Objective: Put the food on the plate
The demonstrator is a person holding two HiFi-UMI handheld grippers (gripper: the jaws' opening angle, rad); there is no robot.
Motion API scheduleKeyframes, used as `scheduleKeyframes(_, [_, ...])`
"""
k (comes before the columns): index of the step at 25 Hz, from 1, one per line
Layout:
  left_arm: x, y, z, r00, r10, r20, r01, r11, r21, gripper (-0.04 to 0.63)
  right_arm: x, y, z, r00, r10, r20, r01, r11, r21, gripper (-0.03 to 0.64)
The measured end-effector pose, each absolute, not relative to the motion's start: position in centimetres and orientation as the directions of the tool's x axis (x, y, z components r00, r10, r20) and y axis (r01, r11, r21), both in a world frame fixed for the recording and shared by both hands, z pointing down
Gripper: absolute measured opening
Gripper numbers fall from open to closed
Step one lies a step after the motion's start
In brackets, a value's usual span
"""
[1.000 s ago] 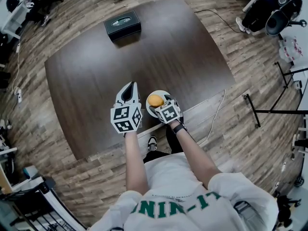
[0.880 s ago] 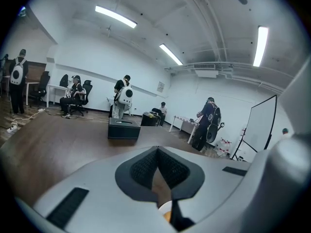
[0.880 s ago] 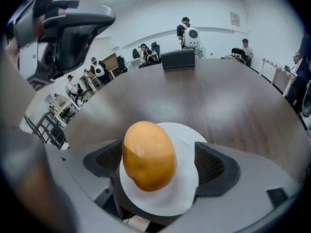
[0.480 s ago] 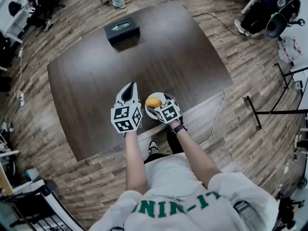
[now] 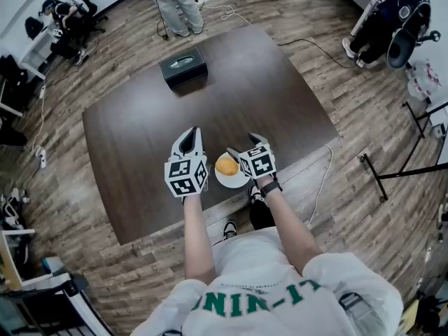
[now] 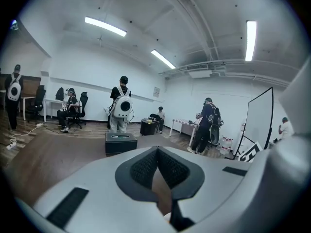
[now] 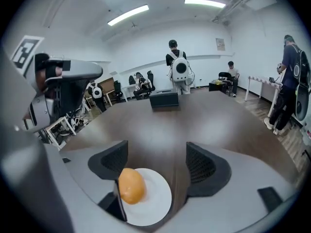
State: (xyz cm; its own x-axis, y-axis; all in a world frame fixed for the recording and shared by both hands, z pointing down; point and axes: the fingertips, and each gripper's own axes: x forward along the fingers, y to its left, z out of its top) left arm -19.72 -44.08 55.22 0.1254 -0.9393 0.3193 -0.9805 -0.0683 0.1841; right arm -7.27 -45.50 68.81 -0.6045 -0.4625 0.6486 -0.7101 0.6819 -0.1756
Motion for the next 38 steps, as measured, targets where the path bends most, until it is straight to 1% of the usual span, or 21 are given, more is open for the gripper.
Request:
scheduleKeyframes(4, [-19.8, -44.7, 53.6, 0.125, -0.946, 0.299, -0.984, -0.079, 0.161, 0.009, -6.7, -47.4, 65.1, -0.619, -0.522, 0.587, -0.728, 0.662, -0.178, 0.319])
scheduleKeyframes(9, [-18.8, -45.4, 51.4, 0.142, -0.951, 0.273, -0.986, -0.110, 0.128, 0.009, -5.8, -49.1, 60.2, -0.636, -0.587, 0.500, -0.745, 0.636, -0.200, 0.276])
scheduleKeyframes(18, [-17.9, -45.9, 47.2, 0.148, -0.966, 0.213, -0.987, -0.130, 0.096, 0.009, -5.2, -50.5, 50.6, -0.649, -0.686, 0.328, -0.749, 0.651, -0.122, 0.218])
scheduleKeyframes(26, [-18.3, -46.4, 43.2, 0.124, -0.982, 0.142, -0.991, -0.116, 0.063, 0.009, -5.6, -50.6, 44.1, -0.682, -0.709, 0.179, -0.730, 0.677, -0.095, 0.158])
scheduleKeyframes(38, [-19.3, -47.1, 39.7, 0.090, -0.992, 0.088, -0.996, -0.087, 0.035, 0.009, -6.3, -50.9, 39.0, -0.680, -0.728, 0.083, -0.732, 0.681, -0.020, 0.082])
